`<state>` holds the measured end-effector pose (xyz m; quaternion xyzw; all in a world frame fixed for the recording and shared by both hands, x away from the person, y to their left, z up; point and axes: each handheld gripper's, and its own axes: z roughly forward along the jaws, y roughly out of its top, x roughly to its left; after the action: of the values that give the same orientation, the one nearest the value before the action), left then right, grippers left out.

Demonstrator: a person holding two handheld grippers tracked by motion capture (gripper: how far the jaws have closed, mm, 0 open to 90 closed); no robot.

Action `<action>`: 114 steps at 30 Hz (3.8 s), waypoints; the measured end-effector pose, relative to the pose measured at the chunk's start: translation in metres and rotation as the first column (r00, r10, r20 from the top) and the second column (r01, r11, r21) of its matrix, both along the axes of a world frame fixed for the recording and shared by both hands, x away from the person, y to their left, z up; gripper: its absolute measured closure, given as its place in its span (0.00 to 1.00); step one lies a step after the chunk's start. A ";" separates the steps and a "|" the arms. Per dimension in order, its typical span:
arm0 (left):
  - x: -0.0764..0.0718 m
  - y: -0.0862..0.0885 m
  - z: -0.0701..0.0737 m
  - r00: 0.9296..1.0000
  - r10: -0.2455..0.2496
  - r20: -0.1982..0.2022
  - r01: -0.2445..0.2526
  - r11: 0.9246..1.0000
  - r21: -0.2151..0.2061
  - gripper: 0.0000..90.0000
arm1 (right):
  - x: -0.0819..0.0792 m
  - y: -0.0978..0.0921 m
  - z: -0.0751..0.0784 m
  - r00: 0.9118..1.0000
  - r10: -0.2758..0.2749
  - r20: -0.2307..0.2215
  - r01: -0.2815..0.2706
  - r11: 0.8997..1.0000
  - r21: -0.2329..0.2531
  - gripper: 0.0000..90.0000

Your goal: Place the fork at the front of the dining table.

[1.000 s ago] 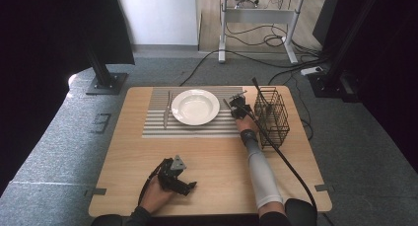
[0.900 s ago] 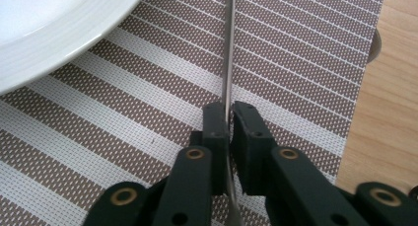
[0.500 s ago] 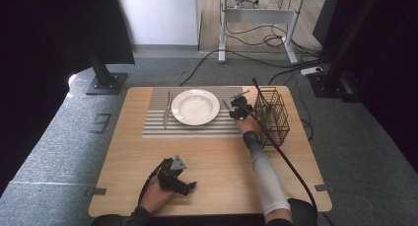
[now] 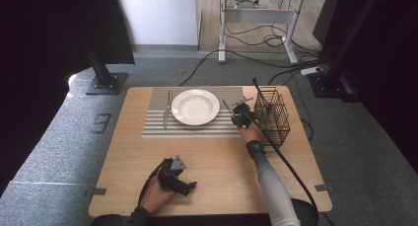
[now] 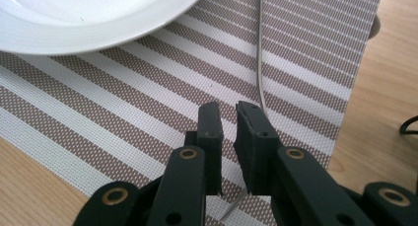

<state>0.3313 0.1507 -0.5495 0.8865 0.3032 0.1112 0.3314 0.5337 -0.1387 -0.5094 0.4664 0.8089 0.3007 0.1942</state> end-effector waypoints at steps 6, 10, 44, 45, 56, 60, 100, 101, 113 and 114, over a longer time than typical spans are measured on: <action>0.000 0.000 0.000 1.000 0.000 0.000 0.000 1.000 0.000 0.00 | 0.001 -0.002 -0.007 0.999 -0.040 -0.019 0.040 0.999 -0.006 0.87; 0.000 0.000 0.000 1.000 0.000 0.000 0.000 1.000 0.000 0.00 | 0.002 -0.004 -0.009 0.997 -0.070 -0.013 0.069 0.997 -0.017 0.86; 0.000 -0.001 0.000 1.000 0.000 0.000 0.000 1.000 -0.001 0.00 | -0.002 0.001 -0.017 0.983 -0.179 -0.048 0.176 0.982 -0.076 0.43; 0.000 -0.001 0.000 1.000 0.000 -0.001 0.000 1.000 0.000 0.00 | -0.003 0.002 -0.017 0.984 -0.168 -0.055 0.164 0.984 -0.065 0.45; 0.000 -0.001 0.000 1.000 0.000 -0.001 0.000 1.000 0.000 0.00 | -0.014 0.014 -0.010 0.997 -0.068 -0.044 0.066 0.997 -0.038 0.47; 0.000 -0.001 0.000 1.000 0.001 -0.001 -0.001 1.000 -0.001 0.00 | -0.016 0.004 -0.001 0.995 -0.098 -0.022 0.096 0.993 -0.066 0.45; 0.000 -0.001 0.000 1.000 0.000 -0.001 0.000 1.000 0.000 0.00 | -0.019 0.013 -0.010 0.999 0.031 -0.021 -0.030 0.999 0.015 0.83; 0.000 -0.001 0.000 1.000 0.000 -0.001 0.000 1.000 0.000 0.00 | -0.018 0.013 -0.010 0.999 0.028 -0.020 -0.027 0.999 0.016 0.83; 0.000 -0.001 0.000 1.000 0.000 0.001 0.000 1.000 0.000 0.00 | -0.027 0.017 0.000 0.998 0.060 0.018 -0.060 0.998 -0.007 0.28; 0.000 -0.001 0.000 1.000 0.001 0.000 -0.001 1.000 -0.001 0.00 | -0.030 0.017 0.003 0.997 0.073 0.025 -0.073 0.997 -0.007 0.25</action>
<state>0.3314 0.1501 -0.5495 0.8861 0.3037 0.1111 0.3319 0.5038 -0.1218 -0.5068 0.4321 0.8238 0.3112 0.1946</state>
